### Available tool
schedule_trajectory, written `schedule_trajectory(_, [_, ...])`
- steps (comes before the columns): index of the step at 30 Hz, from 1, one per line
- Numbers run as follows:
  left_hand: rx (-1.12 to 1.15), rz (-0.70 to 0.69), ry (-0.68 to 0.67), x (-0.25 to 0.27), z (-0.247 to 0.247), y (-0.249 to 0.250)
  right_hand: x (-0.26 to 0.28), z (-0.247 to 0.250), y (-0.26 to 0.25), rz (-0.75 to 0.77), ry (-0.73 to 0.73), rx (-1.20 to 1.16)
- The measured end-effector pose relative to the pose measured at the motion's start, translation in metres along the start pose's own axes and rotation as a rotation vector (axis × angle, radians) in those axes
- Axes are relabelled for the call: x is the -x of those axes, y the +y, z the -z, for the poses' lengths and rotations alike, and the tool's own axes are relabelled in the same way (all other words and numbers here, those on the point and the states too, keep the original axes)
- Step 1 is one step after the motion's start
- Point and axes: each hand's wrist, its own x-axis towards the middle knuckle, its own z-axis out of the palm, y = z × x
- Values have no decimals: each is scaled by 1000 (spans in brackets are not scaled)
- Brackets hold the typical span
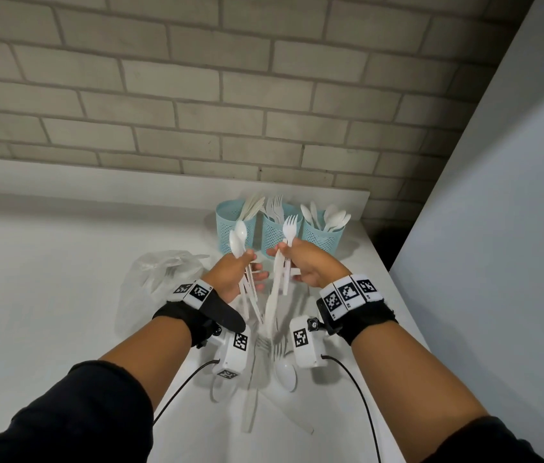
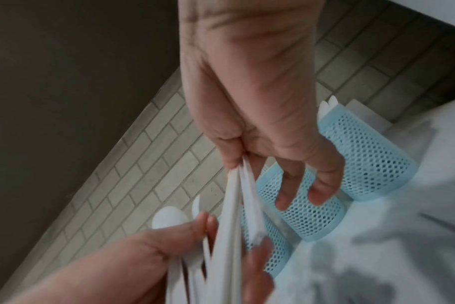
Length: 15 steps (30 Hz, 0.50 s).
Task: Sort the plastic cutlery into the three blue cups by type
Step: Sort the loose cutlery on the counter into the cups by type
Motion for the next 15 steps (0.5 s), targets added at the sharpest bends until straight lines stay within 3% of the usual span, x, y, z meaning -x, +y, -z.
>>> schedule_trajectory(3, [13,0,-202,5,-2,-5,-4,-6,-1,76,20,-78])
schedule_trajectory(5, [-12,11,-268,7,-3,-7,-3,-11,0,116,34,-114])
schedule_trajectory(11, [-1,-54,-232,8,-5,-8,-2,-13,3,143,20,-205])
schedule_trajectory(15, [-26,-86,-175,6,0,-4,-6,-5,-4,93,78,-131])
